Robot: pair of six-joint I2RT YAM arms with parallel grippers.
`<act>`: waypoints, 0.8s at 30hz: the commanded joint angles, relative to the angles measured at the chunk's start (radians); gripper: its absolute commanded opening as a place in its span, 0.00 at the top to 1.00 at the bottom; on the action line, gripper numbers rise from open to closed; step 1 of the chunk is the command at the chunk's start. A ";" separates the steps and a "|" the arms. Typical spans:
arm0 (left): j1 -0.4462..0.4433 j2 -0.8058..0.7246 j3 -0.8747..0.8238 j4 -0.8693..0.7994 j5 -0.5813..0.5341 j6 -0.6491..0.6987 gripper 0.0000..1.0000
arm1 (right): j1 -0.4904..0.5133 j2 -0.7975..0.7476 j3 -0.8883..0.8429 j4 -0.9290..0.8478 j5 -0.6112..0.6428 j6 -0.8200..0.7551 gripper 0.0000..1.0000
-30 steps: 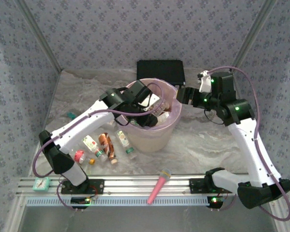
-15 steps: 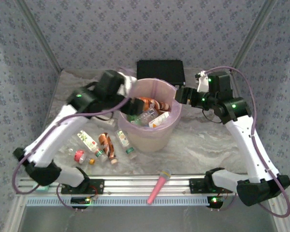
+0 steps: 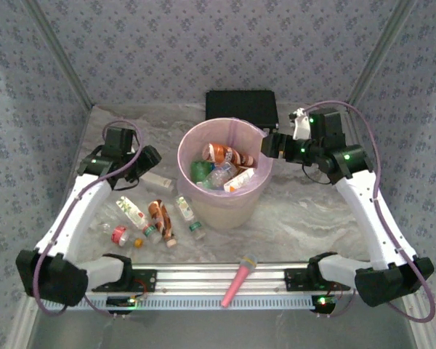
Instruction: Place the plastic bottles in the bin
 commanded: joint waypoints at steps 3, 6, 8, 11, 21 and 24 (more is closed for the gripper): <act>0.022 0.070 -0.065 0.131 -0.065 -0.179 0.25 | -0.007 -0.029 -0.008 -0.019 0.019 -0.038 0.26; 0.030 0.136 -0.072 0.109 -0.106 -0.267 0.30 | -0.009 -0.033 -0.008 -0.023 0.006 -0.040 0.26; 0.034 0.191 -0.062 0.088 -0.106 -0.318 0.32 | -0.010 -0.035 -0.015 -0.011 -0.015 -0.032 0.26; 0.033 0.267 -0.047 0.077 -0.106 -0.382 0.34 | -0.012 -0.035 -0.021 -0.002 -0.031 -0.026 0.26; 0.035 0.444 -0.029 0.113 -0.141 -0.484 0.32 | -0.024 -0.026 -0.030 -0.014 -0.032 -0.043 0.27; 0.035 0.487 -0.017 0.134 -0.138 -0.479 0.25 | -0.027 -0.024 -0.033 -0.020 -0.033 -0.049 0.28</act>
